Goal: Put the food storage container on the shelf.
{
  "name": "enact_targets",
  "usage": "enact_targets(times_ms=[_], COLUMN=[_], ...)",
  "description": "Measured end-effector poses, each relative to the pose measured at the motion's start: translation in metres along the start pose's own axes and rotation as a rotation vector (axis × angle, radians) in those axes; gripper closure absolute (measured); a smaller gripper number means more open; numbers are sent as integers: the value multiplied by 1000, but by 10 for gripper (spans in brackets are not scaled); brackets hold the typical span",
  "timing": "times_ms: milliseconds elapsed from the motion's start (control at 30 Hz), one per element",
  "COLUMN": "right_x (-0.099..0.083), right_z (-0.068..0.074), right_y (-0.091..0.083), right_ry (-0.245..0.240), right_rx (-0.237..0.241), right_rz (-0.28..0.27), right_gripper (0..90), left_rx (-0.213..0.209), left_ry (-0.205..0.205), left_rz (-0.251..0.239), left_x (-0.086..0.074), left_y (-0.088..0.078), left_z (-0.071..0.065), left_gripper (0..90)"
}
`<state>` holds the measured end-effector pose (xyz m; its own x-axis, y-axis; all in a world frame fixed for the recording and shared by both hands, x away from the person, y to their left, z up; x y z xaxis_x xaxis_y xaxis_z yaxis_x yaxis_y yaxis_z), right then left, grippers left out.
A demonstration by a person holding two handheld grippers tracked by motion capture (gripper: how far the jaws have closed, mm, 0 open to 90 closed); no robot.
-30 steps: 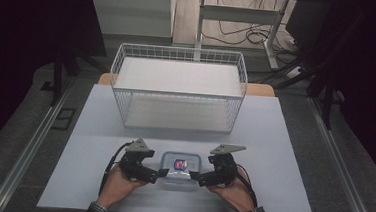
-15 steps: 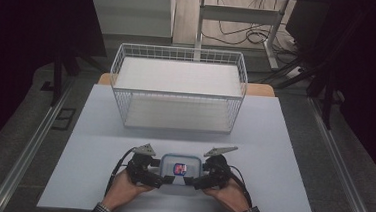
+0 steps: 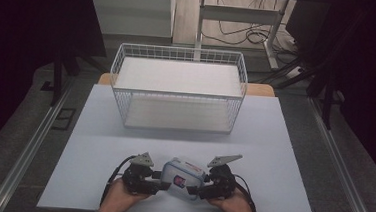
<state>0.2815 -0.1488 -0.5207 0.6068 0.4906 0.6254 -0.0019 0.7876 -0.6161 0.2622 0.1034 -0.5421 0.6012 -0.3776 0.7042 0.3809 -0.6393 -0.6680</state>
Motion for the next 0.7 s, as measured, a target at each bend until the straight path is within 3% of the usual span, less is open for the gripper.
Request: enact_targets(times_ms=[100, 200, 400, 500, 600, 700], right_x=[1, 1, 4, 5, 5, 5], right_z=[1, 0, -5, -6, -8, -9], right_y=[-1, 0, -1, 0, -1, -2], right_ry=[-14, -37, -54, -92, -94, -93], right_rx=[36, 40, 86, 108, 106, 65], right_rz=[-2, 7, 20, 38, 40, 30], right_gripper=[394, 396, 397, 394, 387, 348], left_rx=[6, -7, -89, -128, -92, -65], left_ry=[3, 24, 28, 25, 32, 35], left_rz=[-27, -78, -137, -144, -132, -113], left_x=[2, 6, 12, 13, 13, 11], left_y=[1, -1, 1, 1, 1, 1], left_z=[6, 13, 19, 17, 13, 10], left_gripper=[367, 254, 242, 285, 303, 380])
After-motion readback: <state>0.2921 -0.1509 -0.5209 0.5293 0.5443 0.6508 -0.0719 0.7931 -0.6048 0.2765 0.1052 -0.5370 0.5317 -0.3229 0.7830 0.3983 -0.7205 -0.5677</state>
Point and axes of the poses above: each handheld gripper's, and its own axes: y roughly forward along the jaws, x roughly out of its top, z roughly to its left, the point moved 2 cm from there along y, roughly forward along the jaws, and after that the axes turned 10 degrees about x, right-handed, at the moved point
